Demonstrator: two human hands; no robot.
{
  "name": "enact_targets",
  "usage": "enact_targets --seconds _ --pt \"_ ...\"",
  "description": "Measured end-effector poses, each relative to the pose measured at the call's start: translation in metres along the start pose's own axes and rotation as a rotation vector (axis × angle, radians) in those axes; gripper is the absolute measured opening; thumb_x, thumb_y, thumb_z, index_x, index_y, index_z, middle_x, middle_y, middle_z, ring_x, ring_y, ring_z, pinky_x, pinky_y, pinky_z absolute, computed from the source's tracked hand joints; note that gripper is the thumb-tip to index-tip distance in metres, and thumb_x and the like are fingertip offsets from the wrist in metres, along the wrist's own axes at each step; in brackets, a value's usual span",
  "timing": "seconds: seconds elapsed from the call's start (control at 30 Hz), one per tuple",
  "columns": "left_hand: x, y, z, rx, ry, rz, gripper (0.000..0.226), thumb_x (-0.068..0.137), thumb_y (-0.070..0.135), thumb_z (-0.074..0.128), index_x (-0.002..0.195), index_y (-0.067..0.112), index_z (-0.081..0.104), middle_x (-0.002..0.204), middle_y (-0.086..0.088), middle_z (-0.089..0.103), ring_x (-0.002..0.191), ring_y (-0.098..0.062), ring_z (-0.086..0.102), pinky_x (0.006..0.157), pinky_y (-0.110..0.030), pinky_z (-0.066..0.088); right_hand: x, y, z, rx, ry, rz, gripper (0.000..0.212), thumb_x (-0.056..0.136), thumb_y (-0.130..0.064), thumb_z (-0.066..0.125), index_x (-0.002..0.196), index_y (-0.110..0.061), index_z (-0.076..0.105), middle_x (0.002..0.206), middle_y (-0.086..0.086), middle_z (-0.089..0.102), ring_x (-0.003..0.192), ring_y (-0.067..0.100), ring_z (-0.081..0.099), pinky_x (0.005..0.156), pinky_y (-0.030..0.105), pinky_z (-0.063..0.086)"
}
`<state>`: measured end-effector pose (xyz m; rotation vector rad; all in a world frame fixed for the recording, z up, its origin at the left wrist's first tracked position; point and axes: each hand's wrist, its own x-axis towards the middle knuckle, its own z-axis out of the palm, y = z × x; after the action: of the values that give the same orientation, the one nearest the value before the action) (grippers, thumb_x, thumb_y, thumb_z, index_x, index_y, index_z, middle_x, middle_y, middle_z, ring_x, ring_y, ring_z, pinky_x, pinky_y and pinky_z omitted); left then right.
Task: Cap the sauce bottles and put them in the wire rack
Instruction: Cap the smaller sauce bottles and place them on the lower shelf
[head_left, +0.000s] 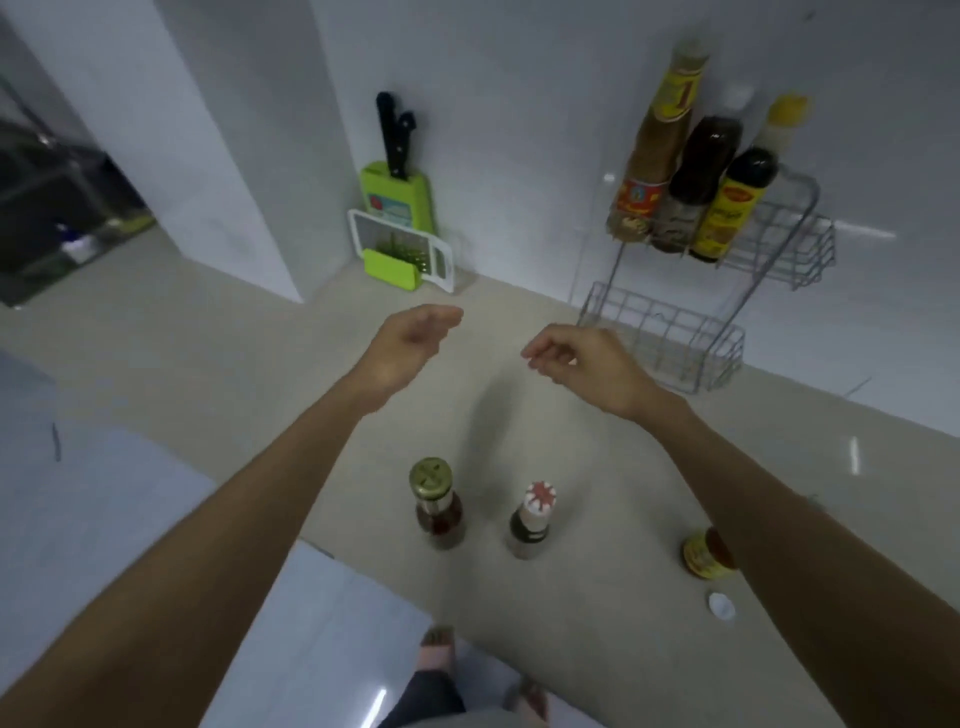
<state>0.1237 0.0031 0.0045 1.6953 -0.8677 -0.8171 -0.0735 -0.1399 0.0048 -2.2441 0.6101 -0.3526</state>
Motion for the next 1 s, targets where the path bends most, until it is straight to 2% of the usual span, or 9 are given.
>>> enact_targets --seconds 0.1,0.17,0.27,0.43,0.53,0.6,0.7,0.83,1.0 --pt "-0.060 -0.068 -0.028 0.098 0.054 -0.129 0.061 0.078 -0.032 0.027 0.130 -0.011 0.050 0.109 0.002 0.069 0.104 0.005 0.065 0.096 -0.013 0.046 -0.007 -0.031 0.043 -0.163 -0.249 -0.133 0.017 0.090 -0.033 0.062 0.097 -0.021 0.072 0.092 -0.004 0.074 0.084 0.006 0.065 0.079 0.022 0.050" --pt "-0.096 -0.099 -0.031 0.289 -0.048 -0.185 0.073 0.070 -0.029 0.036 0.136 0.000 0.048 0.133 -0.007 0.058 0.131 -0.020 0.052 0.107 -0.029 0.040 -0.011 -0.053 0.061 -0.162 -0.374 -0.164 0.031 0.085 -0.051 0.062 0.095 -0.024 0.071 0.091 -0.007 0.074 0.084 0.004 0.065 0.078 0.022 0.049" --pt "-0.132 -0.119 0.003 0.355 -0.237 -0.209 0.081 0.073 0.001 0.070 0.145 0.019 0.037 0.141 0.004 0.047 0.127 -0.011 0.045 0.098 -0.021 0.036 -0.016 -0.074 0.080 -0.335 -0.527 -0.217 0.055 0.069 -0.072 0.061 0.099 -0.025 0.063 0.089 -0.007 0.067 0.081 0.010 0.061 0.071 0.029 0.052" --pt "-0.138 -0.111 0.070 0.007 0.216 -0.282 0.029 0.082 0.013 0.072 0.105 0.024 0.057 0.085 0.007 0.063 0.062 0.007 0.061 0.052 -0.003 0.045 -0.024 -0.083 0.094 -0.535 -0.527 -0.374 0.041 0.078 -0.049 0.071 0.095 -0.014 0.059 0.093 0.004 0.059 0.085 0.024 0.055 0.074 0.043 0.050" --pt "-0.127 -0.101 0.071 -0.042 0.256 -0.266 0.025 0.078 0.003 0.069 0.092 0.023 0.061 0.086 -0.002 0.068 0.076 -0.017 0.065 0.070 -0.022 0.053 -0.018 -0.080 0.080 -0.447 -0.589 -0.389 0.035 0.081 -0.026 0.072 0.113 -0.014 0.064 0.110 0.006 0.062 0.103 0.024 0.054 0.089 0.038 0.047" --pt "-0.116 -0.086 0.060 -0.077 0.194 -0.253 0.022 0.071 -0.003 0.067 0.083 0.016 0.065 0.086 -0.008 0.069 0.079 -0.023 0.064 0.078 -0.037 0.053 -0.013 -0.083 0.061 -0.358 -0.544 -0.406 0.040 0.081 -0.020 0.074 0.120 -0.016 0.065 0.117 0.003 0.064 0.108 0.019 0.055 0.093 0.024 0.042" --pt "-0.100 -0.054 0.040 -0.078 -0.075 -0.188 0.016 0.056 -0.005 0.060 0.065 0.008 0.062 0.078 -0.019 0.063 0.072 -0.027 0.058 0.069 -0.035 0.050 -0.007 -0.095 0.033 -0.286 -0.506 -0.435 0.043 0.079 -0.014 0.076 0.120 -0.020 0.066 0.119 -0.001 0.066 0.109 0.011 0.058 0.091 0.018 0.043" --pt "-0.083 -0.030 0.027 -0.012 -0.332 -0.135 0.026 0.047 -0.008 0.056 0.072 -0.001 0.059 0.079 -0.019 0.062 0.080 -0.027 0.060 0.077 -0.036 0.047 -0.002 -0.107 0.005 -0.159 -0.516 -0.352 0.041 0.078 -0.015 0.077 0.116 -0.022 0.067 0.113 -0.007 0.066 0.107 0.004 0.059 0.093 0.016 0.047" --pt "-0.072 -0.011 0.029 0.046 -0.453 -0.068 0.024 0.046 -0.009 0.055 0.068 -0.002 0.060 0.075 -0.017 0.063 0.078 -0.028 0.059 0.076 -0.036 0.047 -0.007 -0.107 0.003 -0.689 -0.303 -0.615 0.026 0.092 -0.045 0.046 0.098 -0.020 0.042 0.077 -0.002 0.055 0.066 0.017 0.051 0.052 0.031 0.039"
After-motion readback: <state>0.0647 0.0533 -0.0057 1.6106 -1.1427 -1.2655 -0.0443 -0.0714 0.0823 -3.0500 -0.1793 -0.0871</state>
